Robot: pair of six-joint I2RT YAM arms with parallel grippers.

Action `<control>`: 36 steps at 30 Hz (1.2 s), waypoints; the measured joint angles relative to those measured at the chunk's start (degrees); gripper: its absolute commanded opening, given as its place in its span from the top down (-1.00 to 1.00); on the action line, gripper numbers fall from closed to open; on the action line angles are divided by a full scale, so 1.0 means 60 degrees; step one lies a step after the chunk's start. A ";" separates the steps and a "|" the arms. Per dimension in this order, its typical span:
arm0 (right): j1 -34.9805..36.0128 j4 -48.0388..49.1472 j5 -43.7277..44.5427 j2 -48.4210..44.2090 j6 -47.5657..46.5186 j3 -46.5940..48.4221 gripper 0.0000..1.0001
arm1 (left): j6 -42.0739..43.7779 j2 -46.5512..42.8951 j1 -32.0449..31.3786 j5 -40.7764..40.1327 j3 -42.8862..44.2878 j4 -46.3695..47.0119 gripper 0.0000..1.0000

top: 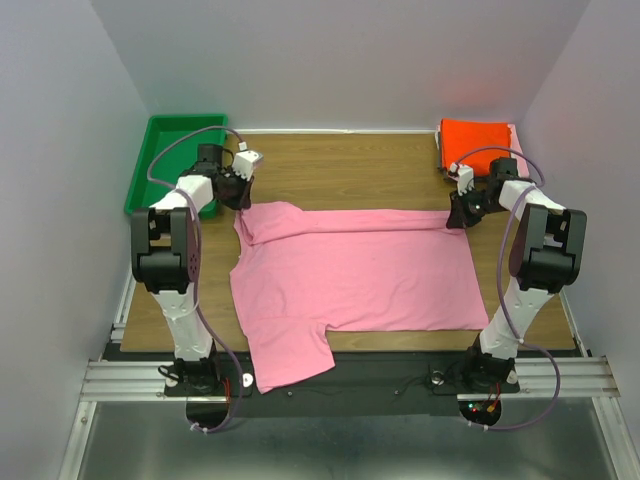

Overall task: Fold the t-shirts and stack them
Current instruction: Fold the tshirt

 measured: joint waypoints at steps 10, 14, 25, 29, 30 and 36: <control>0.0000 -0.0138 0.0018 -0.0127 -0.0182 -0.0004 0.77 | 0.0419 -0.1920 -0.0004 0.0390 -0.0922 -0.0211 0.52; 0.0000 -0.0157 0.0062 -0.0138 -0.0266 -0.0004 0.40 | 0.0510 -0.2011 0.0000 0.0372 -0.1242 -0.0244 0.37; 0.0000 -0.0459 -0.0193 -0.0142 0.0204 0.0597 0.00 | 0.0612 -0.0954 -0.0033 0.0612 0.0011 -0.0506 0.07; 0.0000 -0.0455 -0.0601 -0.0142 0.0645 0.1224 0.00 | 0.0586 0.0069 -0.0193 0.0965 0.1053 -0.0455 0.02; 0.0000 -0.0459 -0.0710 -0.0142 0.0780 0.1341 0.00 | 0.0565 0.0233 -0.0244 0.1031 0.1191 -0.0488 0.02; 0.0000 -0.0499 -0.0984 -0.0142 0.1137 0.1515 0.00 | 0.0448 0.1373 -0.0845 0.1701 0.1960 -0.0630 0.00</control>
